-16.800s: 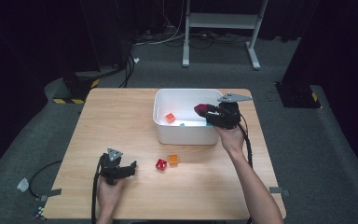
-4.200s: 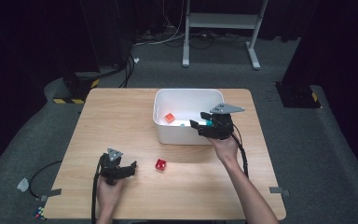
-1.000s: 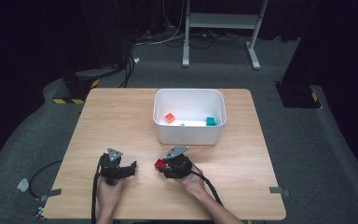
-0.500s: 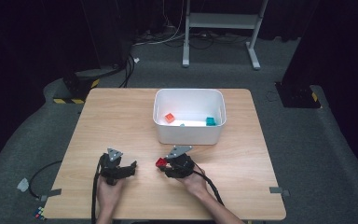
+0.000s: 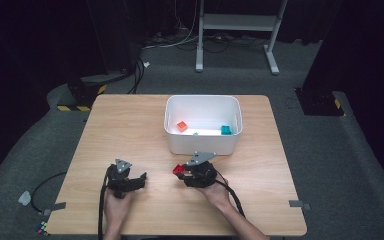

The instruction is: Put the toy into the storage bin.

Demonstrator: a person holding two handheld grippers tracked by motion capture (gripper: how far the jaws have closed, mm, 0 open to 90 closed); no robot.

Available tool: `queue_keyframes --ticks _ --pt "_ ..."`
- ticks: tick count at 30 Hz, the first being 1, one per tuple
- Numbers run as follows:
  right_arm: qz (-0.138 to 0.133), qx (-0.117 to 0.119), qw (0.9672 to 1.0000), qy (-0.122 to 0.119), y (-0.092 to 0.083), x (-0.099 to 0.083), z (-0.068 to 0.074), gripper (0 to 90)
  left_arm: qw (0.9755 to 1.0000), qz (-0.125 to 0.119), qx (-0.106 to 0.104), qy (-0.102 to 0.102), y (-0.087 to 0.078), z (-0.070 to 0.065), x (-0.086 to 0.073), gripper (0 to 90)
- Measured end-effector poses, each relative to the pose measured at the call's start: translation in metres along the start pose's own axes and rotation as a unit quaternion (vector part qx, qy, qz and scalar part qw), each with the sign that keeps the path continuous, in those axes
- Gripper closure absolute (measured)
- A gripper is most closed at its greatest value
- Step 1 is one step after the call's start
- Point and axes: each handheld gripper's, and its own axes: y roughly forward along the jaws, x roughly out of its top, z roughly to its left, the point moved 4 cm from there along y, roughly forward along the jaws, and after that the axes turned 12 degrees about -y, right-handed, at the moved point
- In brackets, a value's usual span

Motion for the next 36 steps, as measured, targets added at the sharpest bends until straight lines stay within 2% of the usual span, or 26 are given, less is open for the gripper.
queue_keyframes --ticks 7,16,23,30,36 --pt "-0.009 -0.002 0.9999 0.012 -0.015 0.004 -0.008 58.6 1.0 0.0 0.0 0.0 0.0 0.0 0.0 15.1" --pt "-0.019 -0.034 0.9992 0.009 -0.044 0.014 -0.025 58.6 1.0 0.0 0.0 0.0 0.0 0.0 0.0 15.1" --pt "-0.03 -0.047 0.9982 0.021 -0.065 0.019 -0.039 58.6 1.0 0.0 0.0 0.0 0.0 0.0 0.0 15.1" --pt "-0.034 -0.066 0.9972 0.009 -0.083 0.03 -0.048 58.6 1.0 0.0 -0.001 0.0 0.0 0.0 0.0 15.1" --pt "-0.045 -0.072 0.9964 0.01 -0.096 0.041 -0.058 58.7 1.0 0.0 -0.001 0.001 0.0 0.0 0.0 15.1"
